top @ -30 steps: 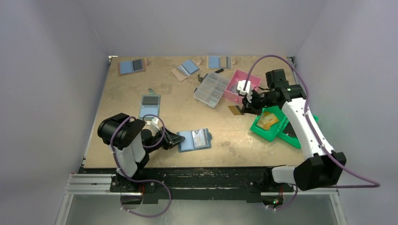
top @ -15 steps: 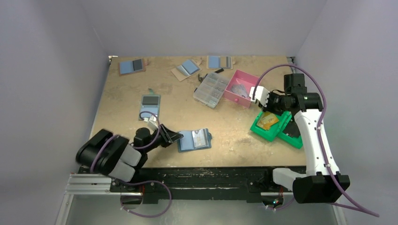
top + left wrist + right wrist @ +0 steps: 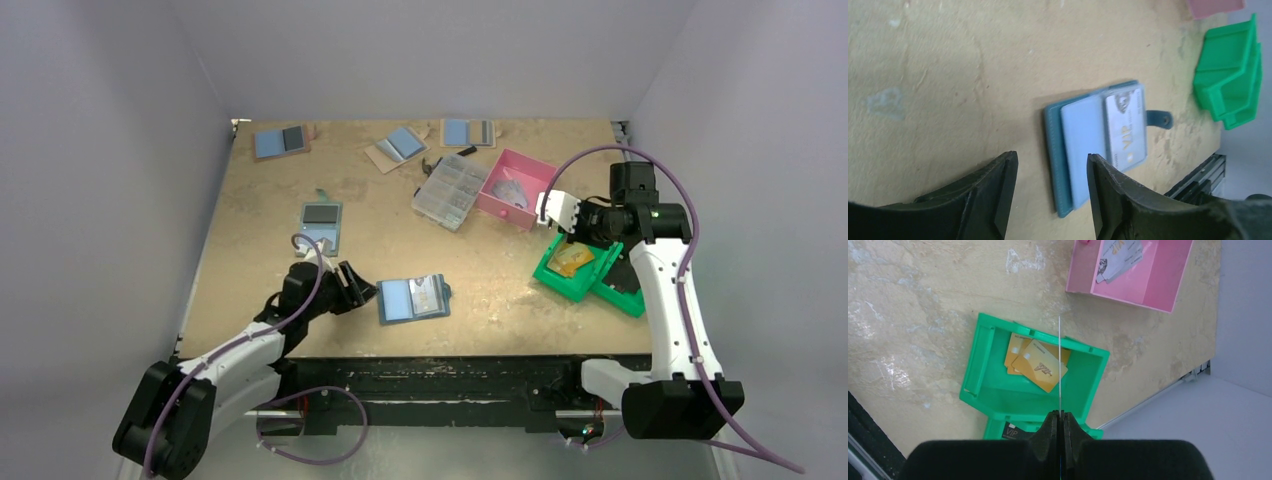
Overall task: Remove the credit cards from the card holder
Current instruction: Place the credit card in the storage box.
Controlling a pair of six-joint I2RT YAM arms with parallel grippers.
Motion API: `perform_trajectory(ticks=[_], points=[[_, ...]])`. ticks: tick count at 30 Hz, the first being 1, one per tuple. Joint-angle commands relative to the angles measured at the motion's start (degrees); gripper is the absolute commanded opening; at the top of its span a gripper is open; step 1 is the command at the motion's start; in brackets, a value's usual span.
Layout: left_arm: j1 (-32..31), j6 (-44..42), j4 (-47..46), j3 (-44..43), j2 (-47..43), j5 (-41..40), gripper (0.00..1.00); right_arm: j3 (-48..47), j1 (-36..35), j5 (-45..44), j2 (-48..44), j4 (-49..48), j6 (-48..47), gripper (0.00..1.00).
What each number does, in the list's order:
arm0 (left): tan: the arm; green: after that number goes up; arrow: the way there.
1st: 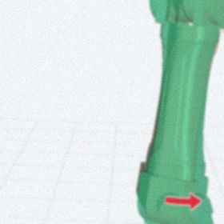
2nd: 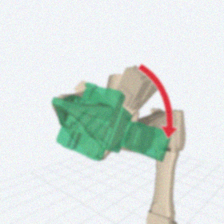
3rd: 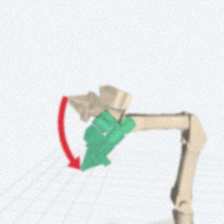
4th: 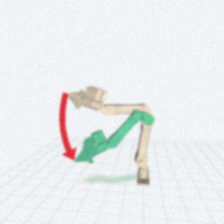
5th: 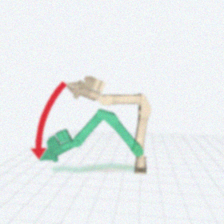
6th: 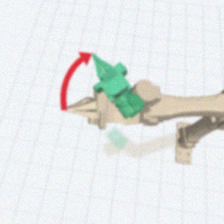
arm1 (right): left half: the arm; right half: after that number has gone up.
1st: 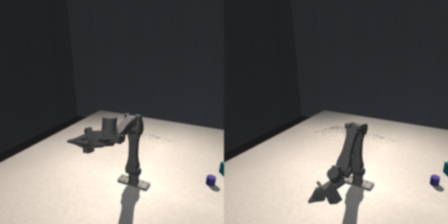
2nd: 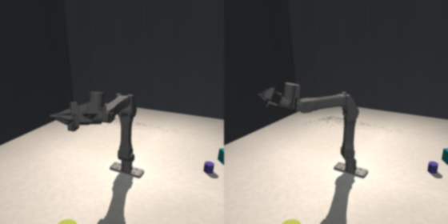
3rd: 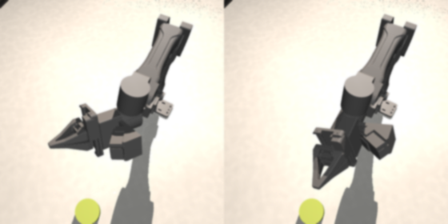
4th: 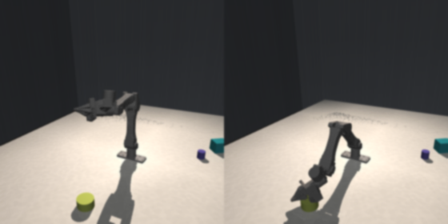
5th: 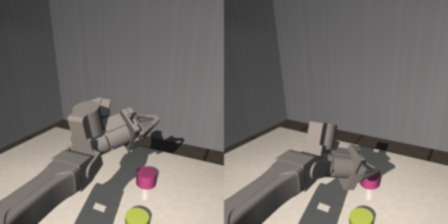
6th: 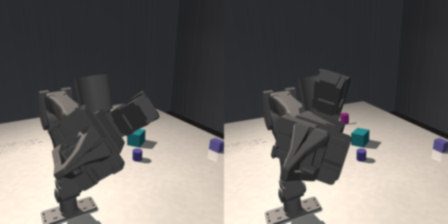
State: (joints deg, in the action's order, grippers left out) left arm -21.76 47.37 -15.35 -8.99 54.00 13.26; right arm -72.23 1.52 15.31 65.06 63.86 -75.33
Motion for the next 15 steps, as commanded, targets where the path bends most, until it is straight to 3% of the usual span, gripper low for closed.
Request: perform_trajectory(ticks=[1,7,15], points=[[0.31,-3.07,6.58,-2.02,0.39,-0.60,0.57,-0.12,0.24,-2.80,-1.85,0.31,-2.84,0.00],[0.31,-4.50,11.01,-5.64,-5.14,-0.41,0.62,3.87,0.24,-4.43,-4.00,-1.62,-6.88,0.00],[0.31,-4.10,17.51,-9.81,-7.24,-2.13,0.94,9.11,0.24,-2.76,-6.78,-6.20,-12.80,0.00]])
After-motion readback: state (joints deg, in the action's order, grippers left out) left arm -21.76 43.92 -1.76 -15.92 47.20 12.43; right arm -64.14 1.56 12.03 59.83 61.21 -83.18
